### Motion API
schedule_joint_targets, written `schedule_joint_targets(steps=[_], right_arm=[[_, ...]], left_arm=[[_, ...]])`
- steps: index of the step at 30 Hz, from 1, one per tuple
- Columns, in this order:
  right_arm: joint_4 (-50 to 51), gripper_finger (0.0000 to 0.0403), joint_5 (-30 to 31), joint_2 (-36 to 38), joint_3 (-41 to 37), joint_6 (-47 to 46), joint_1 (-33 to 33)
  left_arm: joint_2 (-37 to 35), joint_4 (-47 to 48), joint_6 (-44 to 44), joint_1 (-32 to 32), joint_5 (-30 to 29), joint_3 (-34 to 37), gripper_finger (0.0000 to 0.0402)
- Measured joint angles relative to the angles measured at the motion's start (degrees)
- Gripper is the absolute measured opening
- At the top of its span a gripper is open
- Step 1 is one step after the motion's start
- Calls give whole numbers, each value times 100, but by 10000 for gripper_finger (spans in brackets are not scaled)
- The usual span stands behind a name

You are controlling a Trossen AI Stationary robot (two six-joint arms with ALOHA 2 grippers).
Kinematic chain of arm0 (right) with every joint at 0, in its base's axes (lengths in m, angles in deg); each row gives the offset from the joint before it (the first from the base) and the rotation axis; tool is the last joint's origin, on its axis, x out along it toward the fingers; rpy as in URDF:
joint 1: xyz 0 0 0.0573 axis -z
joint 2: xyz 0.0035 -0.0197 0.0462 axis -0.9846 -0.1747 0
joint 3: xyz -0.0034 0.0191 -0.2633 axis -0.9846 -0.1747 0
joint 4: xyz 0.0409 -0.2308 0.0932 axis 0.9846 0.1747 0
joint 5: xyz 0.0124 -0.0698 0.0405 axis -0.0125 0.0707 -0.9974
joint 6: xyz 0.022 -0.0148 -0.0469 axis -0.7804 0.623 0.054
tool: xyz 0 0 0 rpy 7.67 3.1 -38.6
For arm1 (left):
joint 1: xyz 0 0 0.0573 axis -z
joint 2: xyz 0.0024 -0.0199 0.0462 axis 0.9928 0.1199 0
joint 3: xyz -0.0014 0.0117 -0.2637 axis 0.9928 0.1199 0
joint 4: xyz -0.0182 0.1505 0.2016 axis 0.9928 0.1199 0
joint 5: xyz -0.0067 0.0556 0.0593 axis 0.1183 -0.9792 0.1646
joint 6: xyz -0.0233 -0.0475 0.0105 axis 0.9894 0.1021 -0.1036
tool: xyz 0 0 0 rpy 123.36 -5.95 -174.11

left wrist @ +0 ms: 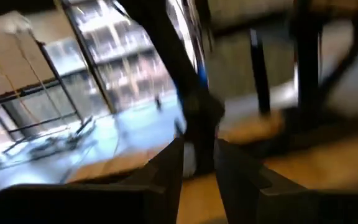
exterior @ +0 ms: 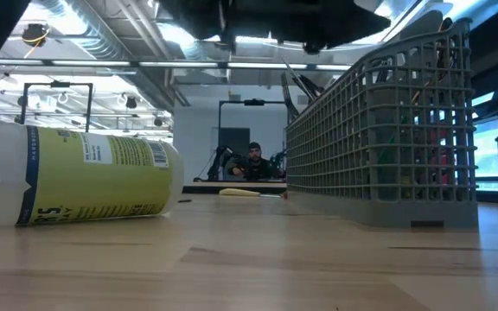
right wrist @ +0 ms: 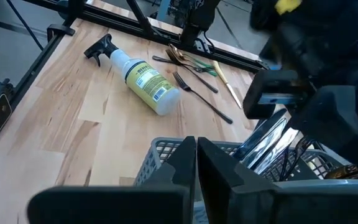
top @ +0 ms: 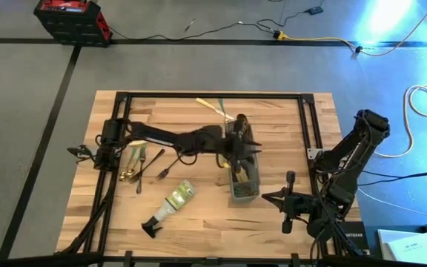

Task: Sort silverware
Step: Put the fork into the silverware basket

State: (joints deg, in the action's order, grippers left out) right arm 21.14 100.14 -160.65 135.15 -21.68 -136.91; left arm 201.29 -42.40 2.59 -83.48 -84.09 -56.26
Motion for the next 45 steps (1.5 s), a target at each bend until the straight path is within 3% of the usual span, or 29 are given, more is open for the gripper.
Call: schedule_joint_targets(steps=[4, 7, 10, 15, 20, 31, 45], right_arm=[[36, 0, -2, -2, 0, -11, 0], [54, 0, -5, -2, -2, -14, 0], [101, 0, -81, -2, -2, -93, 0], [149, 0, -109, -2, -2, -162, 0], [144, 0, -111, -2, -2, -162, -2], [142, 0, -109, -2, -2, -162, -2], [129, 0, -256, -2, -2, -164, -2]], left_arm=[[-136, 1860, -1263, 261, -538, -523, 75], [-213, 2478, -1796, 487, -1208, -686, 75], [-244, 2487, -1914, 695, -1754, -703, 75], [-204, 2851, -1709, 940, -1922, -698, 75], [-98, 3024, -858, 874, -2130, -691, 75], [-89, 3026, 325, 721, -1859, -691, 79], [-29, 3129, 924, 682, -1587, -691, 239]])
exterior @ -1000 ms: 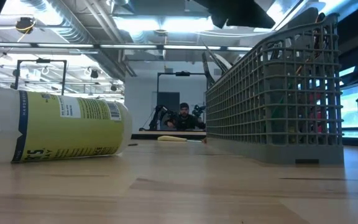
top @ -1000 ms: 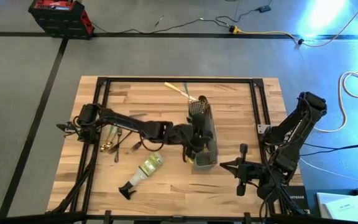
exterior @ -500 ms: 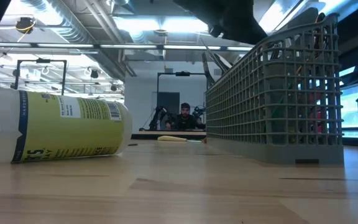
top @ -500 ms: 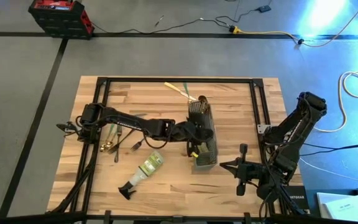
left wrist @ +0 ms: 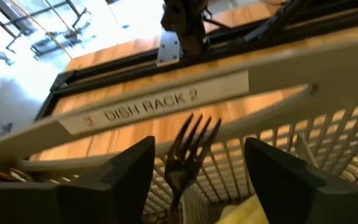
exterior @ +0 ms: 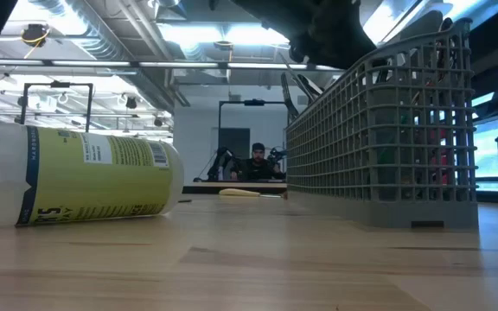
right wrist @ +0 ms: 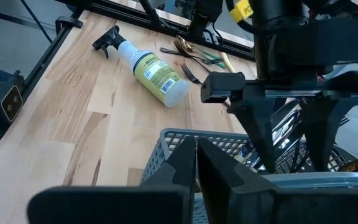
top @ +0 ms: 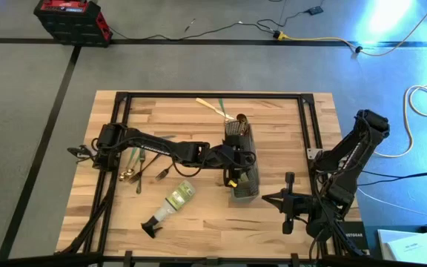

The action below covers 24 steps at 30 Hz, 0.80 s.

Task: Sort silverware
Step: Put the fork into the silverware basket

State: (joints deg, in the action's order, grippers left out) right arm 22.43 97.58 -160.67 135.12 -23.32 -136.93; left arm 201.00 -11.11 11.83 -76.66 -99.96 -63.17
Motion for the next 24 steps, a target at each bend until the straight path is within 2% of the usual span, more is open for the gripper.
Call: schedule_joint_targets(steps=[7, 24], right_arm=[[-2, 0, -2, 0, 0, 0, 2], [5, 0, -2, 0, 0, 0, 0]], left_arm=[[132, -186, 300, -79, 186, 0, 259], [233, -640, 393, -122, 191, 2, 247]])
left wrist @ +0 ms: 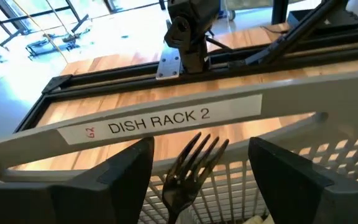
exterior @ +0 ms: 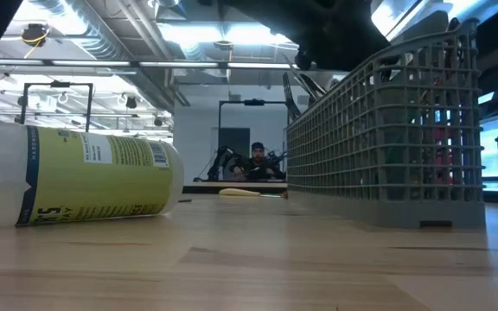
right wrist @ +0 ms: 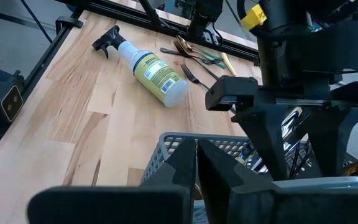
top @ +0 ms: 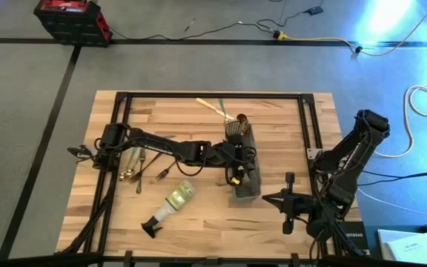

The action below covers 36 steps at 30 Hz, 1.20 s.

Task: Sort silverware
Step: Put the fork into the silverware basket

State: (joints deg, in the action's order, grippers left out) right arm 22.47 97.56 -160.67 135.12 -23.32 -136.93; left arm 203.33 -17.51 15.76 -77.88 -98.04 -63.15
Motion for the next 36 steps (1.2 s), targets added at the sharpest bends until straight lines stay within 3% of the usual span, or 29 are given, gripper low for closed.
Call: schedule_joint_targets(steps=[10, 36], right_arm=[[4, 0, -2, 0, 0, 0, 0], [-11, 0, 9, 2, -175, -107, 0]], left_arm=[[103, -45, 467, -118, 255, 2, 243], [109, -132, 617, -120, 209, 2, 238]])
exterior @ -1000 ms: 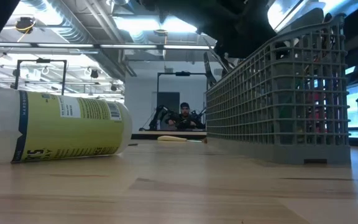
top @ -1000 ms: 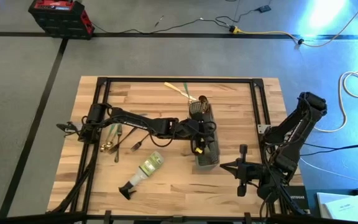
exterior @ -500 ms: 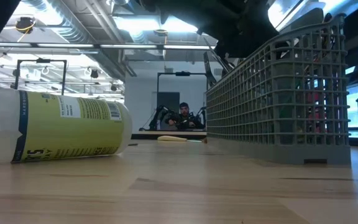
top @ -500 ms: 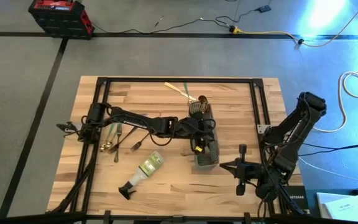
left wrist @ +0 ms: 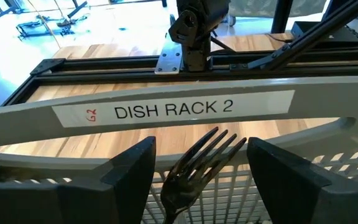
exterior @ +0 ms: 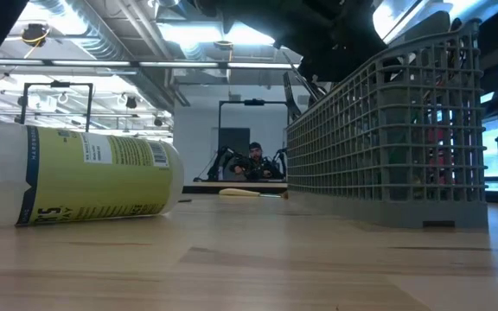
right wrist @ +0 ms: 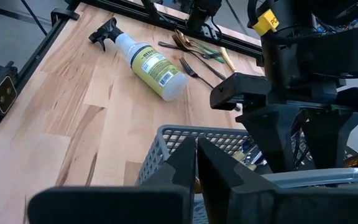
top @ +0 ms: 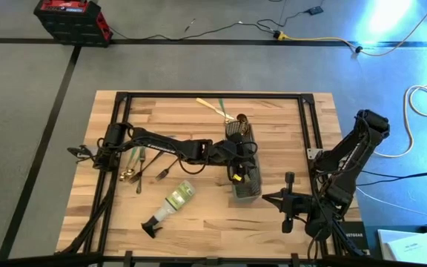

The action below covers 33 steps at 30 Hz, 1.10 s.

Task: Sort silverware
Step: Put the fork into the silverware basket

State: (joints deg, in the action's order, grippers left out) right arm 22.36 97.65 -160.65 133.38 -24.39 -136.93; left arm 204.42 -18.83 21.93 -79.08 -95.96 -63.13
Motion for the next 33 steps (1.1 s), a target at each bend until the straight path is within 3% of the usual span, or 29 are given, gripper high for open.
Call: schedule_joint_targets(steps=[26, 29, 33], right_arm=[[0, 0, 7, 0, 0, 2, 0], [0, 0, 9, 0, 0, 2, 0], [0, 0, 9, 0, 0, 2, 0]], left_arm=[[0, -24, -95, 11, -241, 0, 236], [0, -24, -113, 11, -241, 0, 216], [0, -23, -113, 15, -192, 0, 160]])
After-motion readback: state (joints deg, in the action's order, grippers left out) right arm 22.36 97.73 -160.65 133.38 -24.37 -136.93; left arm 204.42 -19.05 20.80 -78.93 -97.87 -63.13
